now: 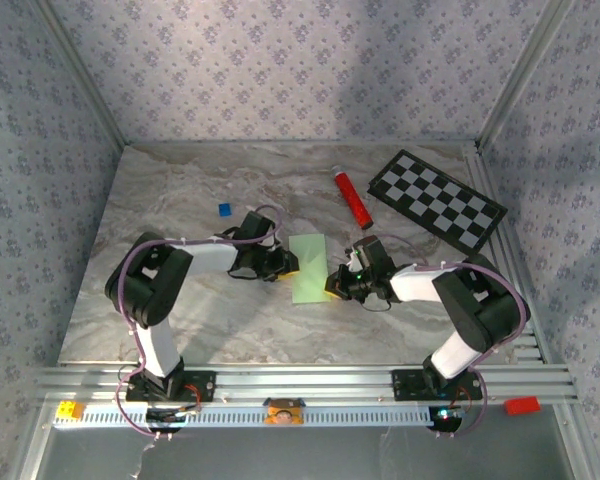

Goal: Fold a paper plane with a square sheet of paper (pick it up from the middle)
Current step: Move the paper to the center of the table, then third fold the triangle at the center of the table.

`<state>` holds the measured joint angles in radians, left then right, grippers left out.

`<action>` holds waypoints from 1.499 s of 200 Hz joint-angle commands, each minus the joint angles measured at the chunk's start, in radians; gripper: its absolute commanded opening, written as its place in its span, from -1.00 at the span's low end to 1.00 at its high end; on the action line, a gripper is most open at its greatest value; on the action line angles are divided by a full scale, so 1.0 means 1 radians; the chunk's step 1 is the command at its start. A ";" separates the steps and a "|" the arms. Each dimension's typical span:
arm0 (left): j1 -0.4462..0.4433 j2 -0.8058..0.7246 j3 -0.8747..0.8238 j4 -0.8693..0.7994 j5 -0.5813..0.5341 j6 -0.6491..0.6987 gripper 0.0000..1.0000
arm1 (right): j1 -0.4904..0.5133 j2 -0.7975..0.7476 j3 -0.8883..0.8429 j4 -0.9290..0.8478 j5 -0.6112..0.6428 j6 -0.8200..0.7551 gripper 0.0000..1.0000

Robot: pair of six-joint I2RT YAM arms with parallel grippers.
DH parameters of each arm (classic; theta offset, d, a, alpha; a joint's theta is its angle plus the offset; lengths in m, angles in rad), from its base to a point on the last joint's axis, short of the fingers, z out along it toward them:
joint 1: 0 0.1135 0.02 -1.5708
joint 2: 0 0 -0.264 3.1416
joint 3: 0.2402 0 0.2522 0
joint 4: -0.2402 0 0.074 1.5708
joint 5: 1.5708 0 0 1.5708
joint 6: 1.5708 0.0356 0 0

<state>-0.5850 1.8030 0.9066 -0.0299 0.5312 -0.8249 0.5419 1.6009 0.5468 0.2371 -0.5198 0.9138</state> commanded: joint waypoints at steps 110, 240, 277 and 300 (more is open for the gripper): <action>-0.016 -0.050 0.020 -0.096 -0.091 0.006 -0.22 | 0.006 0.036 -0.007 -0.033 0.048 0.014 -0.95; -0.019 -0.011 0.019 -0.017 -0.021 -0.023 -0.39 | 0.005 0.045 -0.011 -0.021 0.044 0.016 -0.95; -0.018 -0.032 0.003 -0.003 -0.041 -0.031 -0.44 | 0.005 0.042 -0.012 -0.022 0.047 0.016 -0.95; -0.019 -0.042 -0.004 0.002 -0.046 -0.029 -0.50 | 0.006 0.043 -0.012 -0.024 0.047 0.017 -0.95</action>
<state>-0.6025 1.7878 0.9154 -0.0483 0.4858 -0.8509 0.5438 1.6131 0.5468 0.2661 -0.5198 0.9215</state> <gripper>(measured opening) 0.268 0.051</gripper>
